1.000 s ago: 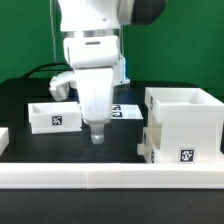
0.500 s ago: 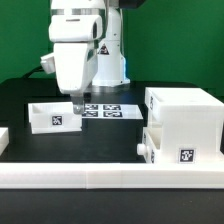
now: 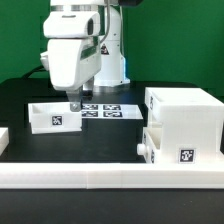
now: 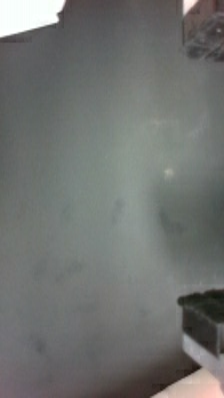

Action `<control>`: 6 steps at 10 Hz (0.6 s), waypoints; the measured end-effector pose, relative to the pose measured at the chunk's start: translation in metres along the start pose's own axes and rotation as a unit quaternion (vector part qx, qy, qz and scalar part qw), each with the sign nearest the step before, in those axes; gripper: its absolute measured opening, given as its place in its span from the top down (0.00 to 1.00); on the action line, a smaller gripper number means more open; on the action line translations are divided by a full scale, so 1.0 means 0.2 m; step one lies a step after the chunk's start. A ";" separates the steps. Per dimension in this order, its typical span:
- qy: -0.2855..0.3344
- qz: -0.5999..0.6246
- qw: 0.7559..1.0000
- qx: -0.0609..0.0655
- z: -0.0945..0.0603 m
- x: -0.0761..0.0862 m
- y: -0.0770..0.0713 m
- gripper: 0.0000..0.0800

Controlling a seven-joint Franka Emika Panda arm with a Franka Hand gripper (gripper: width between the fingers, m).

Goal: Assemble drawer

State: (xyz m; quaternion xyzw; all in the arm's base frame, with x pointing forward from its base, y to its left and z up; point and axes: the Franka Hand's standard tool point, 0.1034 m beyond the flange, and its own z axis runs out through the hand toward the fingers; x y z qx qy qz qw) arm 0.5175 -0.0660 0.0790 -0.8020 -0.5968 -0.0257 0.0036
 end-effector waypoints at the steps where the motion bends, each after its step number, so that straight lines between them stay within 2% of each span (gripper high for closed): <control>1: 0.003 0.054 0.999 -0.002 0.02 -0.02 0.00 0.19; 2: 0.002 0.114 0.993 -0.002 0.03 -0.06 -0.03 0.19; 4: 0.001 0.208 0.978 -0.013 0.02 -0.12 -0.10 0.19; 5: 0.001 0.272 0.962 -0.008 0.02 -0.14 -0.15 0.19; 6: 0.001 0.309 0.951 -0.004 0.02 -0.12 -0.16 0.19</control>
Offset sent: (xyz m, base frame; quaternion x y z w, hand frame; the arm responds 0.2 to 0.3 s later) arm -0.0401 -0.0270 0.0056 -0.0548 -0.0068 0.2192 0.9741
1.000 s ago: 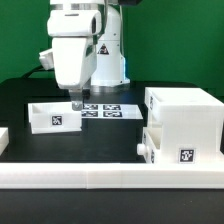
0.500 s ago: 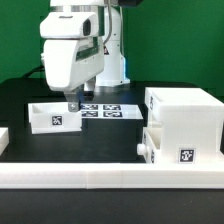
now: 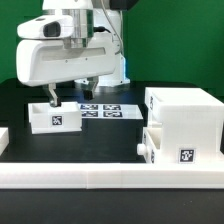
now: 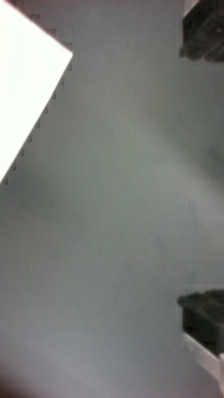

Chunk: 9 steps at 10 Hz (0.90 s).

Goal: Assemble drawer

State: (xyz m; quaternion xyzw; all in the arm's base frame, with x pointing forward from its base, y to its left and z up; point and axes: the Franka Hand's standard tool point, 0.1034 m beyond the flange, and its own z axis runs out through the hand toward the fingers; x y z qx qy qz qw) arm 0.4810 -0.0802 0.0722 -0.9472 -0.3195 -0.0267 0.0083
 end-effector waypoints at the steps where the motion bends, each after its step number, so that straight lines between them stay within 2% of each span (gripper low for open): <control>1: 0.005 0.025 1.000 0.000 0.00 0.06 -0.02 0.19; 4: 0.009 0.102 0.995 0.007 0.00 0.07 -0.03 0.19; 5: 0.006 0.141 0.990 0.008 0.01 0.04 -0.04 0.19; 7: 0.008 0.156 0.988 -0.003 0.03 -0.09 -0.04 0.19; 9: 0.000 0.171 0.985 -0.001 0.06 -0.20 -0.07 0.19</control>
Offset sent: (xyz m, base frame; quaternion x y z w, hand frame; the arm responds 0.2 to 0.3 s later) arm 0.0000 0.0000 0.0000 0.0000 0.0000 0.1296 0.9916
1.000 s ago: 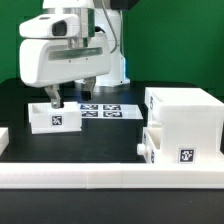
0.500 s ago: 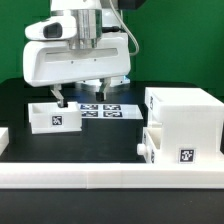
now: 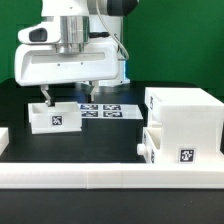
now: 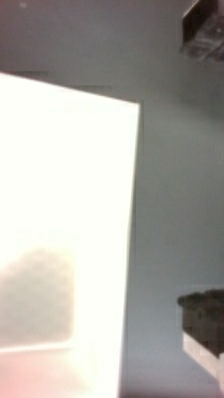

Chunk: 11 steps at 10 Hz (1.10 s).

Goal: Assemble drawer

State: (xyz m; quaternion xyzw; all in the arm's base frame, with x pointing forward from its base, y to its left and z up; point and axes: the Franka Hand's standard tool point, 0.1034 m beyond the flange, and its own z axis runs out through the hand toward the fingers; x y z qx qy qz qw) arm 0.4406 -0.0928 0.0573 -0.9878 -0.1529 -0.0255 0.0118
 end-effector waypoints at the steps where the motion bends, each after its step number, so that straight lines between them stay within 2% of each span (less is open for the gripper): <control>1: -0.002 0.003 1.000 0.000 0.02 -0.05 -0.01 0.19; 2: -0.005 0.003 1.000 0.002 0.03 -0.07 -0.03 0.19; 7: -0.006 0.002 1.000 0.002 0.04 -0.07 -0.03 0.19; 10: -0.001 0.017 1.000 -0.002 0.11 -0.22 -0.10 0.19; 11: -0.001 0.017 1.000 -0.002 0.14 -0.24 -0.10 0.19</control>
Offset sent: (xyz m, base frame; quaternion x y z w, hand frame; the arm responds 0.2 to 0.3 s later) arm 0.0000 0.0000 0.0000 0.0000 0.0000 0.0000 1.0000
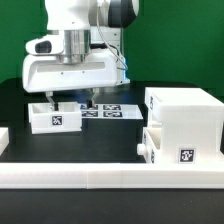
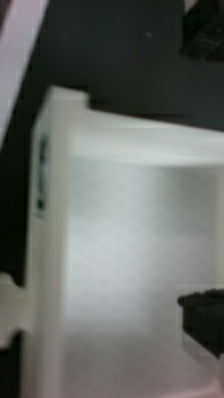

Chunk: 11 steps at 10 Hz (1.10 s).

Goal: Assemble drawer

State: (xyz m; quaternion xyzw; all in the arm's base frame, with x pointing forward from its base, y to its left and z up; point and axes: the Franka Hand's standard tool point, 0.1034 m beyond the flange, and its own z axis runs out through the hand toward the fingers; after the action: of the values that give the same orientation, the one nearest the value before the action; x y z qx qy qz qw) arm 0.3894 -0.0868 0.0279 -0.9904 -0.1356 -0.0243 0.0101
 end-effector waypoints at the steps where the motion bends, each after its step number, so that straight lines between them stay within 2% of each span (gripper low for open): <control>1: 0.004 0.000 1.000 -0.003 0.04 -0.03 -0.01 0.19; 3: 0.001 0.000 1.000 0.000 0.10 -0.07 -0.03 0.19; 8: -0.002 0.000 1.000 0.001 0.12 -0.10 -0.05 0.19; 10: -0.002 -0.004 1.000 0.000 0.12 -0.11 -0.05 0.50; 11: -0.002 -0.005 1.000 0.000 0.12 -0.11 -0.05 0.50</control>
Offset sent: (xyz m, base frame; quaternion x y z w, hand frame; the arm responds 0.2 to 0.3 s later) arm -0.0144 0.0021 -0.0197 -0.0066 0.0080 0.0024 0.9999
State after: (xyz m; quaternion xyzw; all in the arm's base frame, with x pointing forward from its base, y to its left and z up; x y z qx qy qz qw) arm 0.3675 -0.0828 0.0039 -0.9898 -0.1404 -0.0222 0.0101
